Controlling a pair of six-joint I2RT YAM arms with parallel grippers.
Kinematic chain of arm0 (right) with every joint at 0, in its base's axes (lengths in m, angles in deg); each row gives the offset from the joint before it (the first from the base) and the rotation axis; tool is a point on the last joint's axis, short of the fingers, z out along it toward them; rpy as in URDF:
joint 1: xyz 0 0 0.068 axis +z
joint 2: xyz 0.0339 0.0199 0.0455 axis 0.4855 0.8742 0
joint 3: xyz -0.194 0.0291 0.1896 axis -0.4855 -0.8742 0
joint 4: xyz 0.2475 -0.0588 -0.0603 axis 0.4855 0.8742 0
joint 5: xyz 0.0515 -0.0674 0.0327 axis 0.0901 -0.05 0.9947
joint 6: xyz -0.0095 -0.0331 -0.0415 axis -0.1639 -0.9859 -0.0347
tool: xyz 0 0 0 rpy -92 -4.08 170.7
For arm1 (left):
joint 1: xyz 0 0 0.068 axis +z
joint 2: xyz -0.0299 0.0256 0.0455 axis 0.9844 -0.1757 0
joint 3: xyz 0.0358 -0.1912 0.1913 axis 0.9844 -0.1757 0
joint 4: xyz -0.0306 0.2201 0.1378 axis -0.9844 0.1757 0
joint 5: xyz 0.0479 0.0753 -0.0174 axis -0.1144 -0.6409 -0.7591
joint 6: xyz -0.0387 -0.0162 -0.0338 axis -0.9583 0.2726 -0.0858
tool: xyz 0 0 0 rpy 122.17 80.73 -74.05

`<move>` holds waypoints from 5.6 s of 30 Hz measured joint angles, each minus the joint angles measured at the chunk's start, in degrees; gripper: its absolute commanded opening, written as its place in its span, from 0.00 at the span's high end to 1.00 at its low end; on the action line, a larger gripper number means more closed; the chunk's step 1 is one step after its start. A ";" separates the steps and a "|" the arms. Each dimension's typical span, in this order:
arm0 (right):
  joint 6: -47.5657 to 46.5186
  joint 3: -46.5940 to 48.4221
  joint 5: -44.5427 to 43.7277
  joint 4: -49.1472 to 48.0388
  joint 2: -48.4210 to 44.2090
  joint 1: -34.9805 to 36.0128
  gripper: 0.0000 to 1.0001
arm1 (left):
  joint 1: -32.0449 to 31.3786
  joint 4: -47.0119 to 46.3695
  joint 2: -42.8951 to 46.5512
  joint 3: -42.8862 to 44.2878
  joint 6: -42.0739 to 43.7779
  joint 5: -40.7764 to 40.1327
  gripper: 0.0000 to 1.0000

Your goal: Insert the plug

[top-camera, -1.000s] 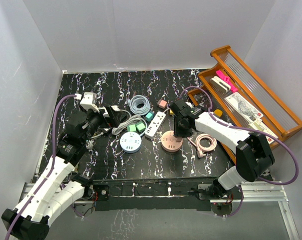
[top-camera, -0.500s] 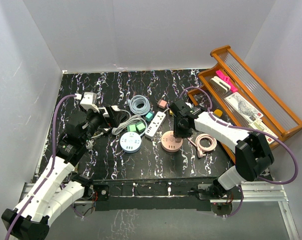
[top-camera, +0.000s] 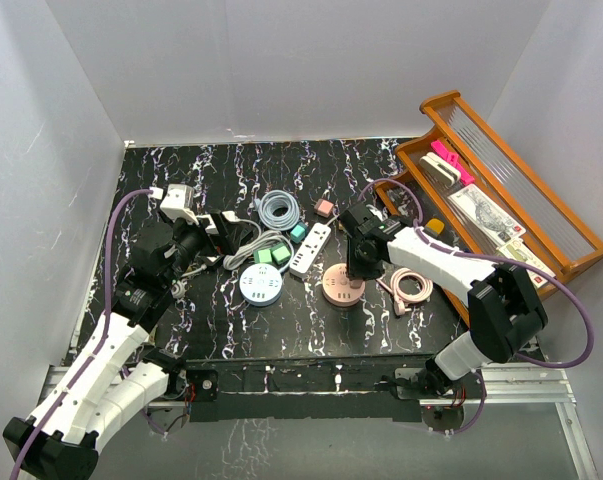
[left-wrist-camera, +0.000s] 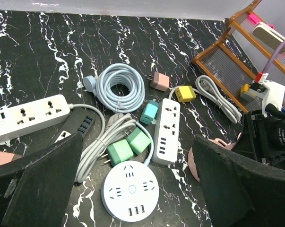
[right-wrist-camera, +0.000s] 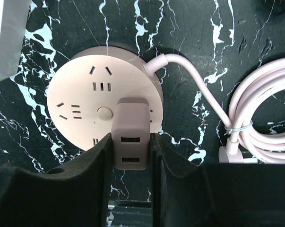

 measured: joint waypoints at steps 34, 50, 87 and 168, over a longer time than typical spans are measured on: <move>-0.55 -2.95 -6.10 -10.82 3.52 2.89 1.00 | 0.00 0.00 -1.16 -0.39 0.20 0.00 0.02; -0.26 1.75 -8.46 -8.09 5.90 3.02 1.00 | 0.00 0.02 -2.69 -0.39 0.22 0.02 0.02; 0.59 -4.76 -4.42 -11.56 -12.52 2.99 0.43 | -0.94 7.32 -34.01 6.51 -8.31 7.17 0.43; -0.66 -11.47 2.27 -20.02 -12.96 2.95 0.42 | -5.22 25.44 -55.71 19.85 14.78 4.46 0.47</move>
